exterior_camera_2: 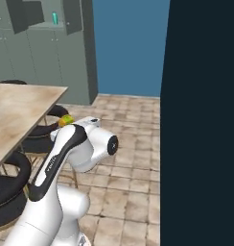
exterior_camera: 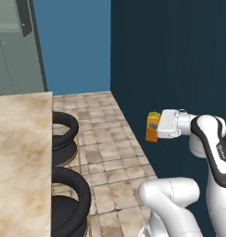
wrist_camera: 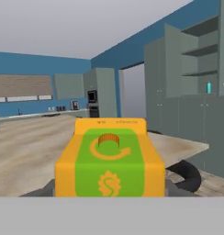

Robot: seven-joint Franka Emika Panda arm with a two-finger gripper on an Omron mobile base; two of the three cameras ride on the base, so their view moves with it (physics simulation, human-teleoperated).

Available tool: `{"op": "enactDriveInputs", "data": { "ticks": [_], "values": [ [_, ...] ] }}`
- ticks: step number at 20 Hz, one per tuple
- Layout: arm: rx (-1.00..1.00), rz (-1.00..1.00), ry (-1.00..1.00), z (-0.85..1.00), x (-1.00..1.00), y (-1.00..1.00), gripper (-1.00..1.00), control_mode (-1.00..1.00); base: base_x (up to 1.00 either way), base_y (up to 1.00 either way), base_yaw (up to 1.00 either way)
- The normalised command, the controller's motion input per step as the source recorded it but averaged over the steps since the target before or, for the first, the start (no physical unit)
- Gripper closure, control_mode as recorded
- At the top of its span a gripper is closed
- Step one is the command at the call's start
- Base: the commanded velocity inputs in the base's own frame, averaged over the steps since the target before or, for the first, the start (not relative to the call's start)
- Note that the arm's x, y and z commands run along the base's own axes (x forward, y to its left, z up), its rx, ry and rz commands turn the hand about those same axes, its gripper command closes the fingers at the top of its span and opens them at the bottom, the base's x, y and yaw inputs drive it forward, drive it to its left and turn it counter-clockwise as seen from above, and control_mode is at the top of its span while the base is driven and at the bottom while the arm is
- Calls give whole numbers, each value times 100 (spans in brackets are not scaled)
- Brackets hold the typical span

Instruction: Pick the water bottle, boxed drink from the counter and place them in the open cabinet.

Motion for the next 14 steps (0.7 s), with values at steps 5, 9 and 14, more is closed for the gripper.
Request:
{"op": "enactDriveInputs", "data": {
  "ticks": [5, 9, 14],
  "values": [
    [0, 0, 0, 0, 0, 0, 100, 100, 83, -22, 0],
    [0, 0, 0, 0, 0, 0, 100, 100, 82, -19, 0],
    [0, 0, 0, 0, 0, 0, 100, 100, 84, -18, 0]
  ]
}}
